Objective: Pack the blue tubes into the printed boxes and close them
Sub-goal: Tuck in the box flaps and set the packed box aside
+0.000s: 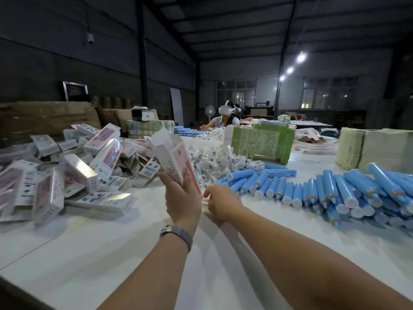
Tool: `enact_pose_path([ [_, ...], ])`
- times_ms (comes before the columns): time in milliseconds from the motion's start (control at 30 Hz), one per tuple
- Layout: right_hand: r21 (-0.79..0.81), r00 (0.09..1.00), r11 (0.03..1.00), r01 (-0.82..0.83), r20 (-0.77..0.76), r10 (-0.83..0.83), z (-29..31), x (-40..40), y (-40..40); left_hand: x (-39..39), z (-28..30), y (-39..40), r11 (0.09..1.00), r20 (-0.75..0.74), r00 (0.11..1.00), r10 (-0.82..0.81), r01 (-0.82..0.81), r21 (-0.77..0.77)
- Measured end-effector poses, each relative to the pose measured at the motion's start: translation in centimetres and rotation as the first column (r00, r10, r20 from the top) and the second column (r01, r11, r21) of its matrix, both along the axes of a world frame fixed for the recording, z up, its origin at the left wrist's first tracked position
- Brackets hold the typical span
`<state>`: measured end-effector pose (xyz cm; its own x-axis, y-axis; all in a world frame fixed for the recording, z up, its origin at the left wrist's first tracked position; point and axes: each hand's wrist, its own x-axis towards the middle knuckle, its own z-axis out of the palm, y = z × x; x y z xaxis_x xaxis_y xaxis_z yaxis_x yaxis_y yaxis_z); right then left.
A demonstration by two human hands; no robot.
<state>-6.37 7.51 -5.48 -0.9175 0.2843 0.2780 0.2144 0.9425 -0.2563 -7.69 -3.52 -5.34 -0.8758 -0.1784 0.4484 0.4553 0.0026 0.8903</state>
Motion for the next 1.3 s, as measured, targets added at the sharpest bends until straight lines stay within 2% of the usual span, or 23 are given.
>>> enact_pose_path([
  [133,-0.272,0.944,0.962,0.007,-0.317,-0.097,2.5,0.8,1.1,0.0,0.0,0.5,0.982,-0.075,0.98,-0.185,0.186,0.016],
  [267,-0.408,0.805,0.899,-0.159,-0.581,-0.122,6.9,3.8,2.6,0.5,-0.3,1.2,0.958,-0.122,0.95,-0.287,0.287,-0.022],
  [400,-0.419,0.645,0.852,-0.313,-0.753,-0.133,11.0,7.5,3.1,0.6,-0.3,1.4,0.95,-0.105,0.944,-0.311,0.311,-0.02],
  [467,-0.38,0.585,0.835,-0.399,-0.806,-0.087,12.5,9.0,2.8,0.6,-0.4,1.4,0.949,-0.11,0.942,-0.316,0.314,-0.03],
  [633,-0.292,0.525,0.809,-0.511,-0.851,0.024,13.9,10.6,1.1,1.7,-0.9,2.0,0.895,-0.105,0.889,-0.446,0.441,-0.069],
  [767,-0.234,0.527,0.84,-0.489,-0.847,0.071,13.7,10.1,-0.1,2.4,-1.0,2.3,0.865,-0.138,0.855,-0.501,0.489,-0.109],
  [867,-0.172,0.594,0.903,-0.393,-0.797,0.106,12.8,9.0,-0.3,2.5,-1.0,2.3,0.852,-0.153,0.838,-0.523,0.51,-0.121],
  [967,-0.034,0.683,0.967,-0.253,-0.714,0.154,11.4,8.2,0.5,2.3,-1.1,2.2,0.849,-0.157,0.835,-0.527,0.512,-0.128],
  [1067,0.111,0.702,0.983,-0.147,-0.688,0.183,9.7,7.6,1.4,2.6,-0.9,2.2,0.846,-0.157,0.832,-0.532,0.514,-0.145],
  [1233,0.073,0.731,0.985,-0.157,-0.662,0.165,8.4,7.5,2.4,2.8,-0.7,1.9,0.847,-0.174,0.83,-0.531,0.513,-0.136],
  [1300,-0.007,0.737,0.976,-0.219,-0.657,0.161,8.1,7.6,2.3,2.7,-0.8,1.9,0.843,-0.173,0.825,-0.537,0.517,-0.149],
])
